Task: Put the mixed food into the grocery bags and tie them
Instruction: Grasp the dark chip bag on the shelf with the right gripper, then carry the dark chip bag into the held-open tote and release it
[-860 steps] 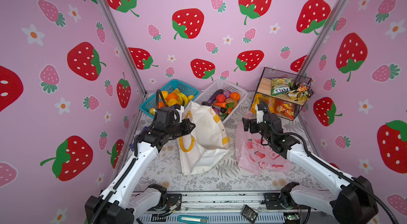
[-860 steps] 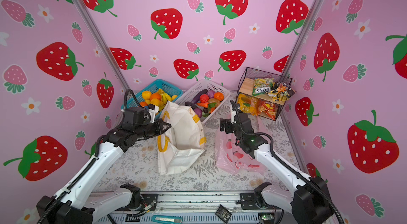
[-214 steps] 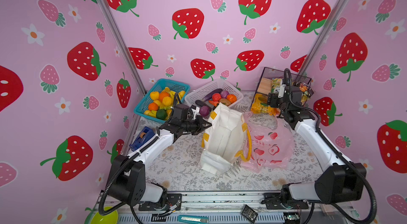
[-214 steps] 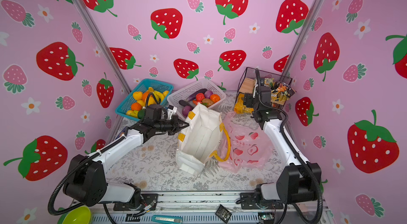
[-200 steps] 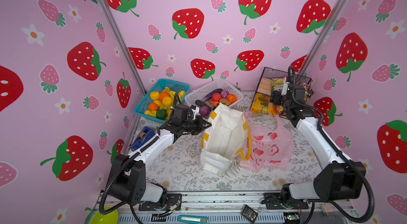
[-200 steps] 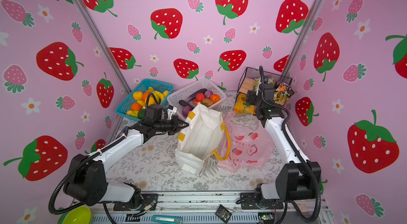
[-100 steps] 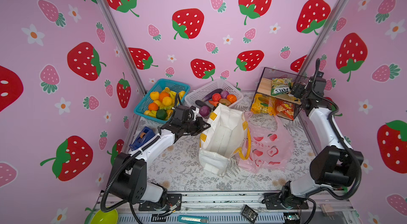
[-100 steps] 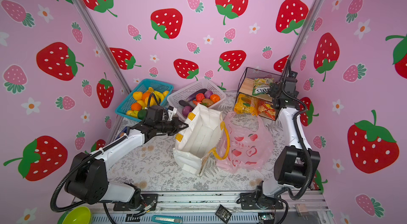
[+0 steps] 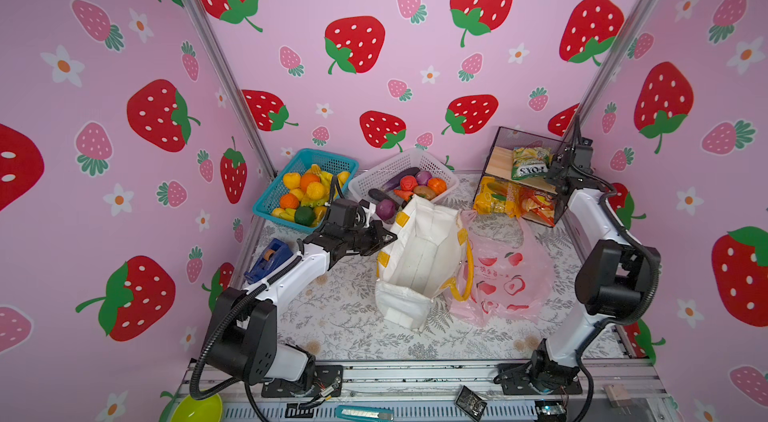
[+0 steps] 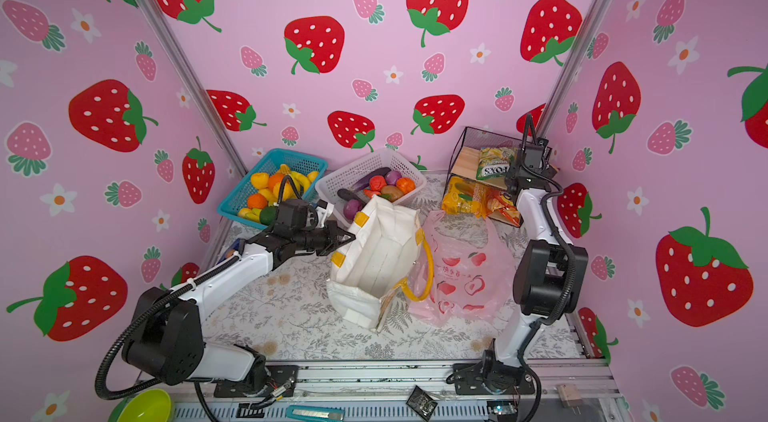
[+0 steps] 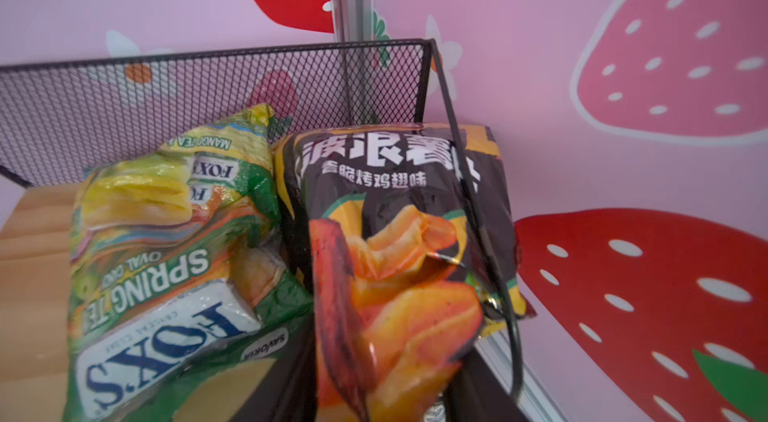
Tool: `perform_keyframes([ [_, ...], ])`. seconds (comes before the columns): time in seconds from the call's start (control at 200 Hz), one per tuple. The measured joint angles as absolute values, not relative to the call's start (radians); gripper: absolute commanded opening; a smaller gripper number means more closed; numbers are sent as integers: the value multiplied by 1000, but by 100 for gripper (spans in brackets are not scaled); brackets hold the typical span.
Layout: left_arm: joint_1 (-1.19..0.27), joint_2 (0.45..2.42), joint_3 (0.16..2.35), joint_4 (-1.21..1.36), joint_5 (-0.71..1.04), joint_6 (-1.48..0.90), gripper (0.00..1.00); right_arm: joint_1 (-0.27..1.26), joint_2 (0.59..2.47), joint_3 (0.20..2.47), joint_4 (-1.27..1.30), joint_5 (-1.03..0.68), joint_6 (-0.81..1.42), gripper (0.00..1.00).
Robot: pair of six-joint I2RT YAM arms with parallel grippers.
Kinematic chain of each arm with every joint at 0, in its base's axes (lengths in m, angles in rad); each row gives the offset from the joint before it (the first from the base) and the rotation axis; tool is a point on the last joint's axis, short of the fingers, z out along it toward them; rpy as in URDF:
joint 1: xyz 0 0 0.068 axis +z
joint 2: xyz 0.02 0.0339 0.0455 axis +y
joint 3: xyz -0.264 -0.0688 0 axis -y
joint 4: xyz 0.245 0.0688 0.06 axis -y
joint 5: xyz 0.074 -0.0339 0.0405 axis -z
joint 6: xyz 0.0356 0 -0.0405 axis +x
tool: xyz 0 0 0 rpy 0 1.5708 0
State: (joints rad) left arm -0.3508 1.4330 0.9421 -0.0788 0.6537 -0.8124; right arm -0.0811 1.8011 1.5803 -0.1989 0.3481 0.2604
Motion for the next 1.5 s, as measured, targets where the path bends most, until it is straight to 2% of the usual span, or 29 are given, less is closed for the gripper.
perform_keyframes([
  [0.095, -351, 1433, 942, -79, 654, -812, 1, -81, 1770, 1549, -184, 350, 247, 9],
  [0.24, -351, 1433, 942, -79, 654, -812, 1, -81, 1691, 1488, -180, 341, 238, 2],
  [0.465, -351, 1433, 942, -79, 653, -812, 0, -69, 1489, 1356, -191, 339, 237, 0],
  [0.79, -351, 1433, 942, -79, 653, -812, 0, 35, 1190, 1271, -110, 331, 213, 0],
  [0.96, -351, 1433, 942, -79, 653, -812, 0, 41, 1138, 1269, -67, 189, 217, 0],
  [1.161, -351, 1433, 942, -83, 643, -811, 0, 88, 1139, 1227, -76, -112, 256, 0],
  [1.336, -351, 1433, 942, -88, 635, -808, 0, 259, 1120, 1227, -114, -350, 253, 0],
  [1.496, -351, 1433, 942, -89, 631, -808, 0, 427, 1113, 1219, -206, -471, 188, 0],
])
